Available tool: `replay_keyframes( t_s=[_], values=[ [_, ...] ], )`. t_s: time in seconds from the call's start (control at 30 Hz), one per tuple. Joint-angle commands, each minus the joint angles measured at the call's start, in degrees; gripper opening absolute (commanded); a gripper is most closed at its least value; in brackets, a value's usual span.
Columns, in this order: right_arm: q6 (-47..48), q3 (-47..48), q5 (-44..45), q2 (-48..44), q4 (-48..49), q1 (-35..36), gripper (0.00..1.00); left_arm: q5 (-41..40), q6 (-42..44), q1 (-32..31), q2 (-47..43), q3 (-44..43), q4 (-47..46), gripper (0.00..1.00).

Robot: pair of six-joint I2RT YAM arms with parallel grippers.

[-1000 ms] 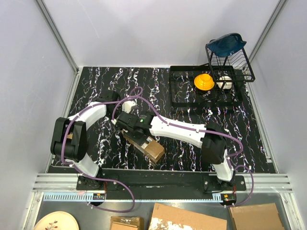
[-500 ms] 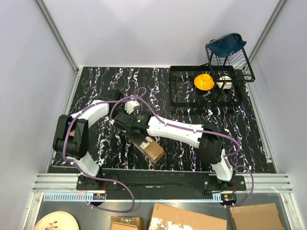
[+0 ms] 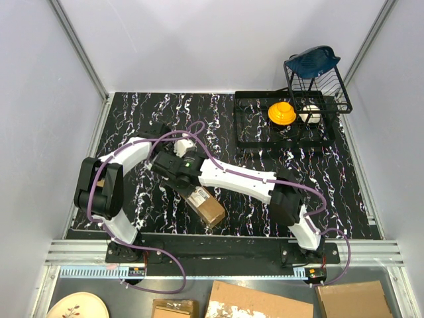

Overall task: Unpack the express box
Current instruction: Cut the express box at the center of the board.

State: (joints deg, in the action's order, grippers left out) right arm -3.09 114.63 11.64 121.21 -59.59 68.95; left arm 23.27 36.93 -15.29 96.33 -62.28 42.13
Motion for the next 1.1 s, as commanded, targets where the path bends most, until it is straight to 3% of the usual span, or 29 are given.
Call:
replay_keyframes(
  t_s=[0.0,0.63,1.07],
  values=[
    [2.12,4.72,11.30,5.70,20.39,-3.38,0.00,11.80,-1.16,-4.75,0.70,1.72,15.53,0.45],
    [1.95,4.56,10.42,6.59,26.72,-5.14,0.00,11.62,-1.68,-4.75,-0.89,1.90,15.61,0.44],
    [-1.47,-4.57,16.31,3.43,41.30,-5.93,0.00,12.15,-0.98,-4.93,-0.18,1.64,16.23,0.43]
  ],
)
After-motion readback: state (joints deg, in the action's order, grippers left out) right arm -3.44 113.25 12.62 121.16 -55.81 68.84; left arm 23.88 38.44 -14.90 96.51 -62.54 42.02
